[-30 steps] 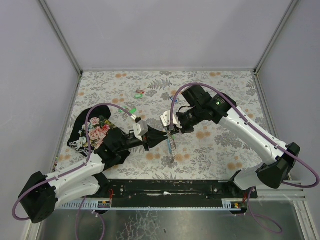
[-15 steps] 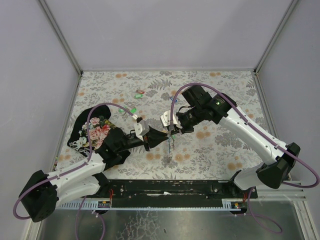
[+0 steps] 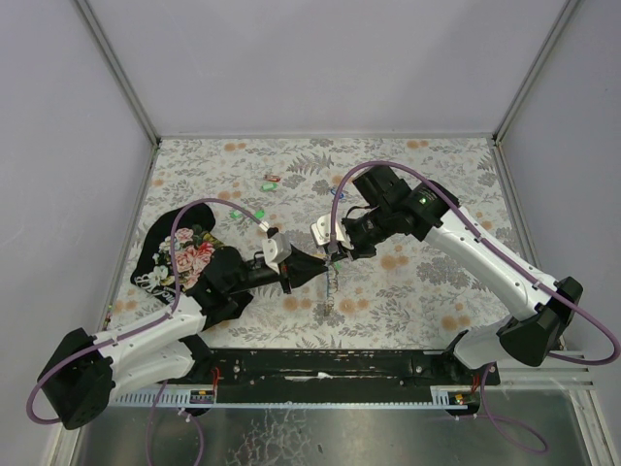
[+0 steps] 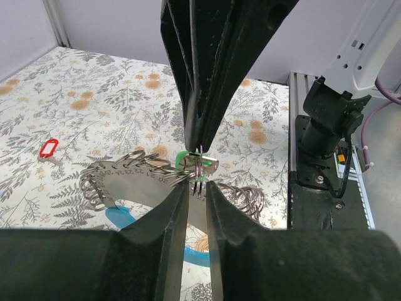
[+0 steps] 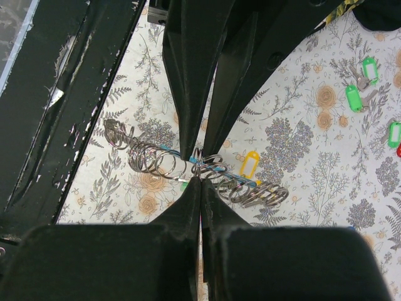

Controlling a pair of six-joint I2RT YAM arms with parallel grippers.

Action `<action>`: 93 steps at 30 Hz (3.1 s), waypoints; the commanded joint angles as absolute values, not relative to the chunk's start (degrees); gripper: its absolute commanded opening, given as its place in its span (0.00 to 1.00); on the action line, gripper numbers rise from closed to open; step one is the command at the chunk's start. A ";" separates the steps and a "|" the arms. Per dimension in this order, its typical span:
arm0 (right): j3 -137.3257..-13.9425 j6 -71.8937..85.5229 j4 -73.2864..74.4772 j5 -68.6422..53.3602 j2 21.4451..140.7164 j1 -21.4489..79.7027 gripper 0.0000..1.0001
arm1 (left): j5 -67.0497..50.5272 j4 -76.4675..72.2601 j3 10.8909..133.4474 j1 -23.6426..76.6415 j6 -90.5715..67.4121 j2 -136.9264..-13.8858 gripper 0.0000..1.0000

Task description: Remove the keys from the keyring

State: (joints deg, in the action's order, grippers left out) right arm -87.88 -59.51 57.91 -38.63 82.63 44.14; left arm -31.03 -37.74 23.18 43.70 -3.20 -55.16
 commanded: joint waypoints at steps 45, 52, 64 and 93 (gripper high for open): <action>-79.22 -49.90 46.08 -43.75 77.95 44.35 0.00 | -24.85 -62.01 15.01 43.64 -14.05 -53.20 0.00; -83.72 -50.77 49.17 -42.41 78.05 44.32 0.00 | -29.50 -58.76 15.05 43.60 -13.57 -54.58 0.00; -88.61 -52.28 53.01 -41.68 77.91 44.36 0.00 | -27.85 -51.29 16.71 43.49 -10.59 -53.24 0.14; -86.22 -53.59 53.20 -42.13 78.22 44.38 0.00 | -23.08 -51.61 16.24 43.51 -13.29 -48.26 0.42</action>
